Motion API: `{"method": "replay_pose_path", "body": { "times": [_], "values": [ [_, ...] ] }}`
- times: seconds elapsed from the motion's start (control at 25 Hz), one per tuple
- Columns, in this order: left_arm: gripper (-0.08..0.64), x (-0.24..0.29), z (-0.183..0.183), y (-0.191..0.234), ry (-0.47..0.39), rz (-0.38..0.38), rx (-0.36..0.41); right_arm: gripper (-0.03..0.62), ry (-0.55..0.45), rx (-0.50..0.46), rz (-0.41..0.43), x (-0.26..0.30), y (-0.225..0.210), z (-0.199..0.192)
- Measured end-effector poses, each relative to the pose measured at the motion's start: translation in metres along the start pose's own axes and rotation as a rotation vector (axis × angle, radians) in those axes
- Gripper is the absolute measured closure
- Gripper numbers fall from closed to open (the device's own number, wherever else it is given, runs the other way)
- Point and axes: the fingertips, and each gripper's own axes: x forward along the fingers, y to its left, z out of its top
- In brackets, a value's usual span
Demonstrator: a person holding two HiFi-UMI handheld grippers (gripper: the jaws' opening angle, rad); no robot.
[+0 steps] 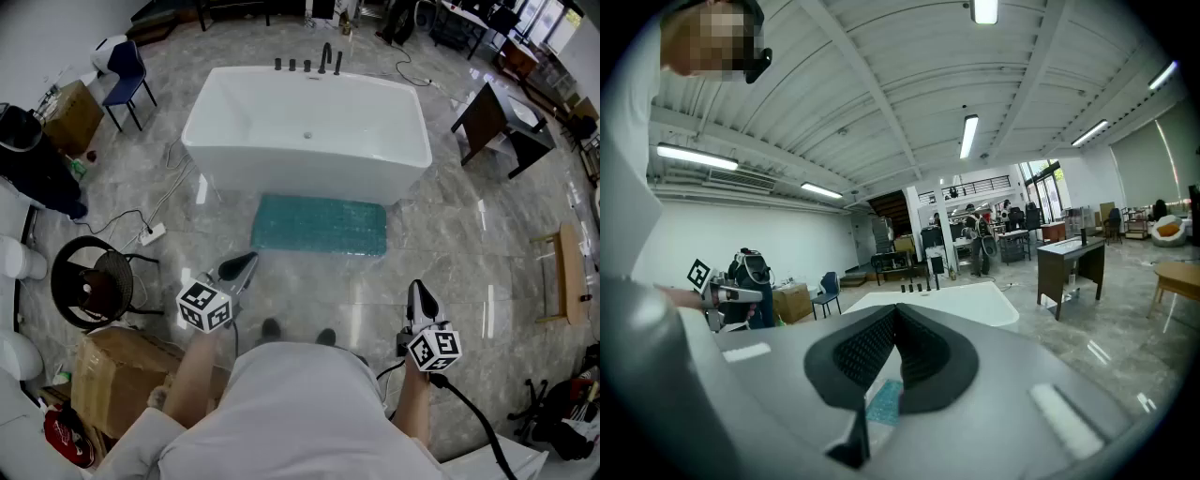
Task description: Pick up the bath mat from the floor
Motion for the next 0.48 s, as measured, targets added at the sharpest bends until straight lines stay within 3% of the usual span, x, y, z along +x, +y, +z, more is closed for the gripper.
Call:
{"method": "replay_pose_path", "body": {
  "times": [0.48],
  "values": [
    [0.557, -0.004, -0.002, 0.013, 0.001, -0.005, -0.01, 0.588, -0.005, 0.003, -0.001, 0.009, 0.01, 0.003]
  ]
}}
